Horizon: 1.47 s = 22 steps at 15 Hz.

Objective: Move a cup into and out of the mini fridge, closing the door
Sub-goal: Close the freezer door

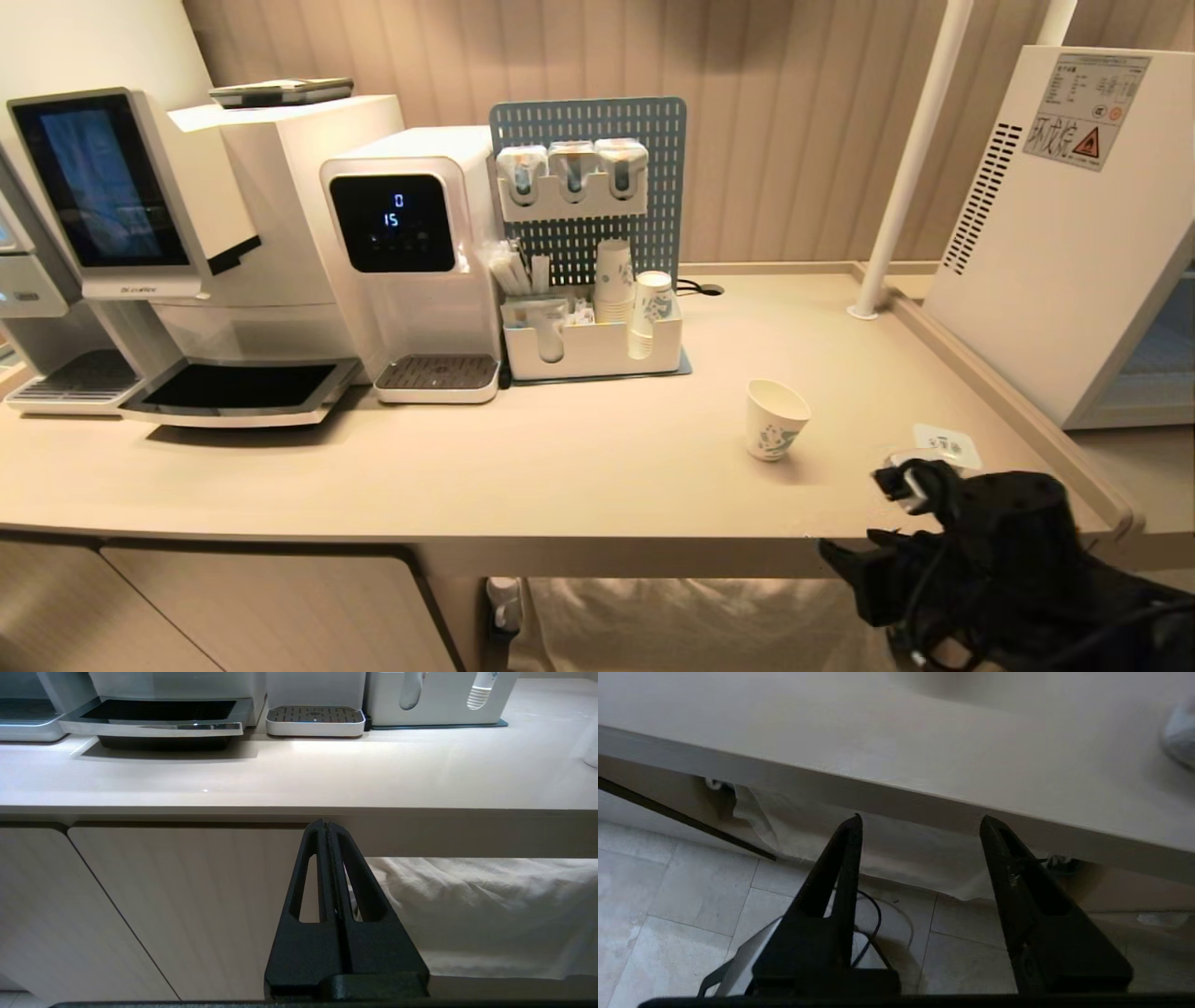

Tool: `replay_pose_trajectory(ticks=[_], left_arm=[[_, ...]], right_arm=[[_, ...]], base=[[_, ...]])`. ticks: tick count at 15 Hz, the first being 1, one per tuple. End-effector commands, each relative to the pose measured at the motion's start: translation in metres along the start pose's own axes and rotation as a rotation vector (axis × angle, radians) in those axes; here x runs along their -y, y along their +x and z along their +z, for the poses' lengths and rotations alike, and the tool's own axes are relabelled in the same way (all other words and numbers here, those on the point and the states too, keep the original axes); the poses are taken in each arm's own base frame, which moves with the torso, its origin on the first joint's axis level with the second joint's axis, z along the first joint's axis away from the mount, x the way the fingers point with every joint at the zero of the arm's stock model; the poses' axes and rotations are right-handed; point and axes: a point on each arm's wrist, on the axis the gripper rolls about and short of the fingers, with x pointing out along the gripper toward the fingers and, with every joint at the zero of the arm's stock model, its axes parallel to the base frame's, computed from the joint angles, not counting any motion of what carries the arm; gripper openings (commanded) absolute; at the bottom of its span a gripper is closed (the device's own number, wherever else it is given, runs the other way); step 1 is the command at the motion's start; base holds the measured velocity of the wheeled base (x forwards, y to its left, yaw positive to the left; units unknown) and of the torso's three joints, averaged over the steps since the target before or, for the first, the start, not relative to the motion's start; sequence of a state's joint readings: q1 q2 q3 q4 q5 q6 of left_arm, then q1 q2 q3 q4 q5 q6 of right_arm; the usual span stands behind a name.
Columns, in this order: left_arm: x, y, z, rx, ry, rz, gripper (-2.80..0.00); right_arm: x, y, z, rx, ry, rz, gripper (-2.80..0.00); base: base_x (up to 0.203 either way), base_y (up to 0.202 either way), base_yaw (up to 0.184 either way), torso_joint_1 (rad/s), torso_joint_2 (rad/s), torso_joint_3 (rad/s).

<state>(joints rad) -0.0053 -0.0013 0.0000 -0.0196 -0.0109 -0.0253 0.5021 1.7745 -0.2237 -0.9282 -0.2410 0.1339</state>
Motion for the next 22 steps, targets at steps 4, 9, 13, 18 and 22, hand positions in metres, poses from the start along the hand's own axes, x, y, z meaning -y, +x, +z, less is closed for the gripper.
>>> replay_pose_trajectory(ticks=[4, 9, 13, 18, 22], left_arm=[[0.0, 0.0, 0.0, 0.0, -0.001, 0.001, -2.8], [0.0, 0.0, 0.0, 0.0, -0.001, 0.001, -2.8], [0.0, 0.0, 0.0, 0.001, -0.001, 0.001, -2.8], [0.0, 0.0, 0.0, 0.001, -0.001, 0.001, -2.8], [0.0, 0.0, 0.0, -0.001, -0.001, 0.001, -2.8]], right_arm=[[0.029, -0.121, -0.003, 0.334, 0.092, -0.079, -2.8], [0.063, -0.206, -0.025, 0.266, 0.189, -0.44, -2.8], [0.075, -0.236, -0.05, 0.333, 0.386, -0.809, -2.8], [0.057, -0.256, -0.098, 0.522, 0.372, -0.764, -2.8], [0.053, -0.216, -0.118, 0.591, 0.132, -0.392, -2.8]], base=[[0.0, 0.0, 0.0, 0.0, 0.0, 0.0], [0.0, 0.0, 0.0, 0.0, 0.0, 0.0], [0.0, 0.0, 0.0, 0.0, 0.0, 0.0], [0.0, 0.0, 0.0, 0.0, 0.0, 0.0], [0.0, 0.0, 0.0, 0.0, 0.0, 0.0]])
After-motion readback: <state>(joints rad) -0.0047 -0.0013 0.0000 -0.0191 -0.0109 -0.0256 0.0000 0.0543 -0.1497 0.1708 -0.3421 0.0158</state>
